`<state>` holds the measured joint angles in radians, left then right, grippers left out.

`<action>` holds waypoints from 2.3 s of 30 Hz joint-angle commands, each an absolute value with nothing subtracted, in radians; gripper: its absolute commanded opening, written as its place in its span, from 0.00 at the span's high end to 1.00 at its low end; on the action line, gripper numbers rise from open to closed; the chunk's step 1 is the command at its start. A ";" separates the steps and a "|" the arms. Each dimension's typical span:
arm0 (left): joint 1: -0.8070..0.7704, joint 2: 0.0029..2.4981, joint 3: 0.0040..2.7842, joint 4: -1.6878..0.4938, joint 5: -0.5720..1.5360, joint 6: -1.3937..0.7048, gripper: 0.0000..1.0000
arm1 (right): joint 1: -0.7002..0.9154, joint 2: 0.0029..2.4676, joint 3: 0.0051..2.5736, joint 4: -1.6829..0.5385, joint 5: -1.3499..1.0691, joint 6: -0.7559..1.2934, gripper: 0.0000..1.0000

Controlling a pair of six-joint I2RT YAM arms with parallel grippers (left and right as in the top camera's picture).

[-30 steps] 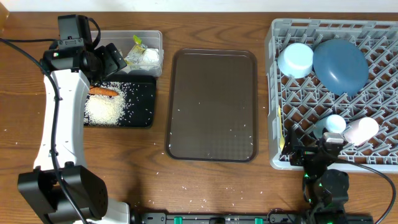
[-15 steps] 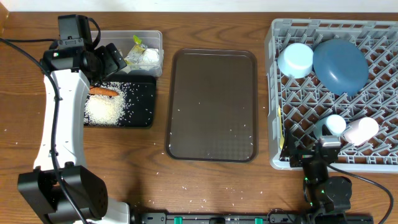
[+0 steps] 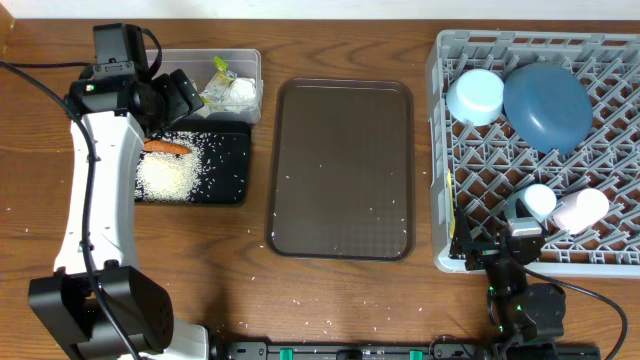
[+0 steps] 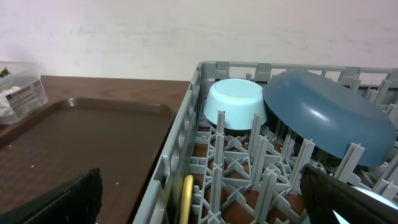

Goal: Sort waste into correct bins and load items into the dishwasher rack

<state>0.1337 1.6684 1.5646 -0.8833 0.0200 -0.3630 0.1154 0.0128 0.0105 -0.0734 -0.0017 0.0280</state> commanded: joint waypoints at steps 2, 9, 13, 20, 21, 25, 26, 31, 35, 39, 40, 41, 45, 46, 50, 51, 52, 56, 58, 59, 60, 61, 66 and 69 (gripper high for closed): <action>0.134 1.670 1.567 -0.886 0.015 -0.361 0.02 | 0.125 0.006 0.006 -0.074 -0.008 0.006 0.01; 0.134 1.670 1.567 -0.886 0.015 -0.361 0.02 | 0.125 0.006 0.006 -0.074 -0.008 0.006 0.01; 0.134 1.670 1.567 -0.886 0.015 -0.361 0.02 | 0.125 0.006 0.006 -0.074 -0.008 0.006 0.01; 0.141 1.650 1.566 -0.892 0.015 -0.361 0.02 | 0.126 0.006 0.006 -0.074 -0.008 0.006 0.01; 0.141 1.639 1.566 -0.894 0.015 -0.361 0.02 | 0.126 0.006 0.006 -0.074 -0.008 0.006 0.01; 0.133 1.573 1.564 -0.898 0.007 -0.348 0.02 | 0.126 0.006 0.006 -0.074 -0.008 0.006 0.01; 0.130 1.547 1.557 -0.896 0.009 -0.348 0.02 | 0.126 0.006 0.006 -0.074 -0.008 0.006 0.01; 0.080 1.403 1.456 -0.790 0.009 -0.271 0.02 | 0.126 0.006 0.006 -0.074 -0.008 0.006 0.01; 0.027 1.242 1.261 -0.577 0.019 -0.114 0.02 | 0.126 0.006 0.006 -0.074 -0.008 0.006 0.01; 0.020 1.056 1.025 -0.385 0.020 -0.101 0.02 | 0.126 0.006 0.006 -0.074 -0.008 0.006 0.01; 0.020 1.012 0.971 -0.353 0.020 -0.101 0.02 | 0.126 0.006 0.006 -0.074 -0.008 0.006 0.01; 0.020 0.962 0.909 -0.315 0.020 -0.101 0.02 | 0.125 0.006 0.006 -0.074 -0.008 0.006 0.01; 0.020 0.778 0.677 -0.191 0.037 -0.101 0.02 | 0.126 0.006 0.006 -0.074 -0.008 0.006 0.01; 0.020 0.737 0.625 -0.166 0.039 -0.101 0.02 | 0.126 0.006 0.006 -0.074 -0.008 0.006 0.01; 0.020 0.567 0.402 -0.027 0.045 -0.101 0.02 | 0.126 0.006 0.006 -0.074 -0.008 0.006 0.01; 0.020 0.533 0.357 0.007 0.046 -0.101 0.02 | 0.126 0.006 0.006 -0.074 -0.008 0.006 0.01; 0.020 0.494 0.307 0.044 0.046 -0.101 0.02 | 0.126 0.006 0.006 -0.074 -0.008 0.006 0.01; 0.020 0.347 0.157 0.122 0.045 -0.081 0.02 | 0.126 0.006 0.006 -0.074 -0.008 0.006 0.01; 0.020 0.284 0.111 0.122 0.045 -0.082 0.02 | 0.126 0.006 0.006 -0.074 -0.008 0.006 0.01; 0.020 0.252 0.090 0.122 0.045 -0.082 0.02 | 0.126 0.006 0.006 -0.074 -0.008 0.006 0.01; 0.020 0.223 0.073 0.121 0.045 -0.082 0.02 | 0.126 0.006 0.006 -0.074 -0.008 0.006 0.01; 0.020 0.200 0.062 0.120 0.045 -0.082 0.02 | 0.126 0.006 0.006 -0.074 -0.008 0.006 0.01; 0.020 0.086 0.012 0.118 0.041 -0.078 0.02 | 0.126 0.006 0.006 -0.074 -0.008 0.006 0.01; 0.020 0.034 0.004 0.083 0.041 -0.074 0.02 | 0.126 0.006 0.006 -0.074 -0.008 0.006 0.01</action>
